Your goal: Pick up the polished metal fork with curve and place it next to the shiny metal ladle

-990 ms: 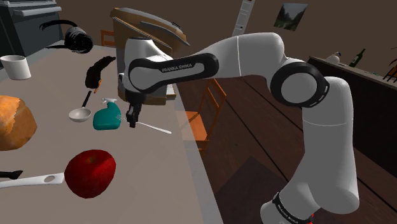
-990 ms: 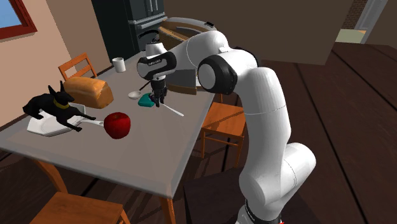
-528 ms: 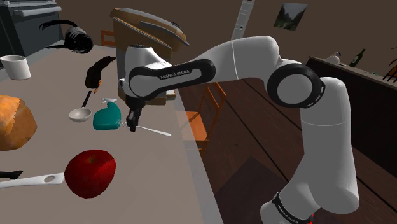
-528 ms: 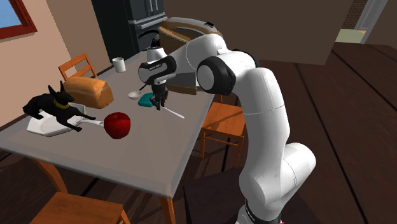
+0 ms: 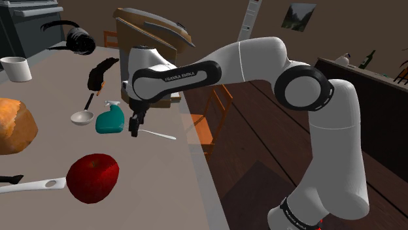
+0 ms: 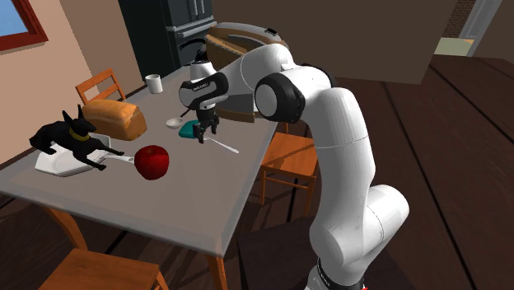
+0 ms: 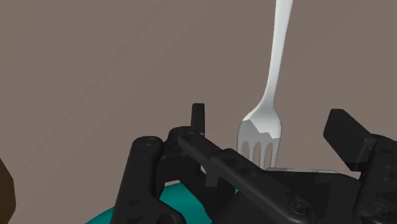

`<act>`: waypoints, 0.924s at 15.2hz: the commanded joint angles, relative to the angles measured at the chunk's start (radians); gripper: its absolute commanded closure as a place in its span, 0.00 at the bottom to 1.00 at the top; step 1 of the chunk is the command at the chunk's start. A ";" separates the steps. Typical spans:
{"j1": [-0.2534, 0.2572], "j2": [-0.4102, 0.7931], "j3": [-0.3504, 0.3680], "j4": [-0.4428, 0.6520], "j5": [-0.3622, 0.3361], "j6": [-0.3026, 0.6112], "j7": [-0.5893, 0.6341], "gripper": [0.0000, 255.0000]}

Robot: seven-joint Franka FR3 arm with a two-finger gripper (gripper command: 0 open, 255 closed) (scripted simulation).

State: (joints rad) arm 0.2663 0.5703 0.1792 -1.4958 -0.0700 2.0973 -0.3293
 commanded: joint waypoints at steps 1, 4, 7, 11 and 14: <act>0.000 0.000 0.000 0.000 0.000 0.000 0.000 0.00; -0.002 -0.027 0.003 0.025 0.005 -0.052 -0.003 0.00; -0.004 -0.048 0.005 0.054 0.009 -0.101 -0.005 0.00; -0.004 -0.048 0.005 0.054 0.009 -0.101 -0.005 0.00; -0.004 -0.048 0.005 0.054 0.009 -0.101 -0.005 0.00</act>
